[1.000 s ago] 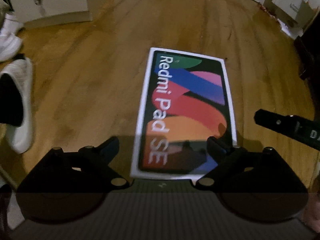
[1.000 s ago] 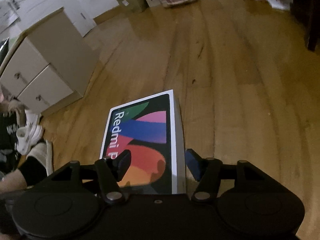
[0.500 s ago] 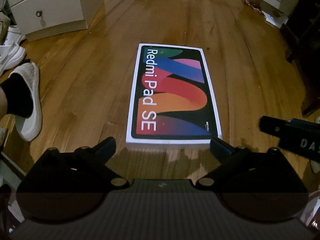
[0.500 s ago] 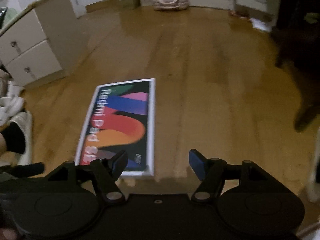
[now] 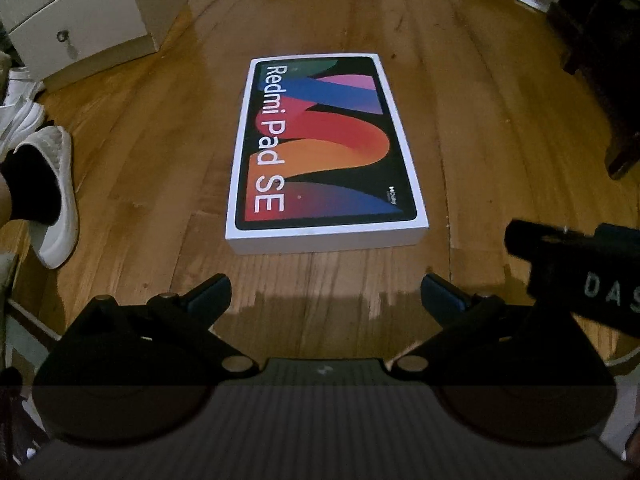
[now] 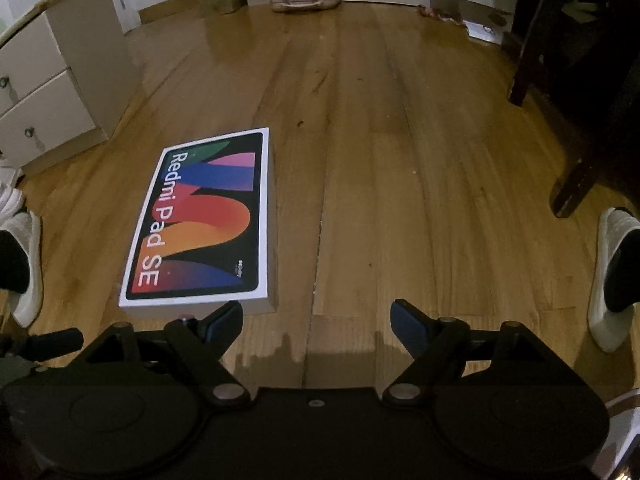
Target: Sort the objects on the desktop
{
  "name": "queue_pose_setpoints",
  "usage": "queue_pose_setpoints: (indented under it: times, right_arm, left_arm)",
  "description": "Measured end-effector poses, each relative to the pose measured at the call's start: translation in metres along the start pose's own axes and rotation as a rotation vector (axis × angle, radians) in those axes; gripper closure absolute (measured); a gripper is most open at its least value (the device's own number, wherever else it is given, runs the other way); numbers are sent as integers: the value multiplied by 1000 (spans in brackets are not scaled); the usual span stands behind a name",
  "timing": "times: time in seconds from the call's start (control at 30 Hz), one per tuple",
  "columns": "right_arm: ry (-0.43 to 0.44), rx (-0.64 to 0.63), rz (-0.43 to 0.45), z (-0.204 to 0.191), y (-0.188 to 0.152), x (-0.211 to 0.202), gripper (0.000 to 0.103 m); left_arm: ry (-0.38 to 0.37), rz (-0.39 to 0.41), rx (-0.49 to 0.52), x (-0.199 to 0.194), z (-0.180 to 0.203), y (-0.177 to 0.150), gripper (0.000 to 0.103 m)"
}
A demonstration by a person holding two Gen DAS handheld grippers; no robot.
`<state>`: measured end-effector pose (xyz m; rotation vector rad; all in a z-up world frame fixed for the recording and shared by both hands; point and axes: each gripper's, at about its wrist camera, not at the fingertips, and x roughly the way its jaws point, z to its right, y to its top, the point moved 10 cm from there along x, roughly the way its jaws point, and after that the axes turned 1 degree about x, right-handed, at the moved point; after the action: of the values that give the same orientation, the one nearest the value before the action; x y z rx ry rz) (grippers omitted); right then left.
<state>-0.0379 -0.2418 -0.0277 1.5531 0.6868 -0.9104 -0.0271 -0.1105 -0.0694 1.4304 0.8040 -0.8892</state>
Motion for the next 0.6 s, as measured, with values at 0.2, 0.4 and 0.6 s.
queue_pose_setpoints:
  times: [0.2,0.4,0.6]
  right_arm:
    - [-63,-43,64,-3,33,1,18]
    - [-109,-114,70,-9,33,-1,18]
    - [-177,-97,93,13,45,-1,18]
  left_arm:
    - [35,47,-108,0,-8,7,0]
    - [83,45,-136,10,-17,10,0]
    - [76,117,-97,-2,-7,18,0]
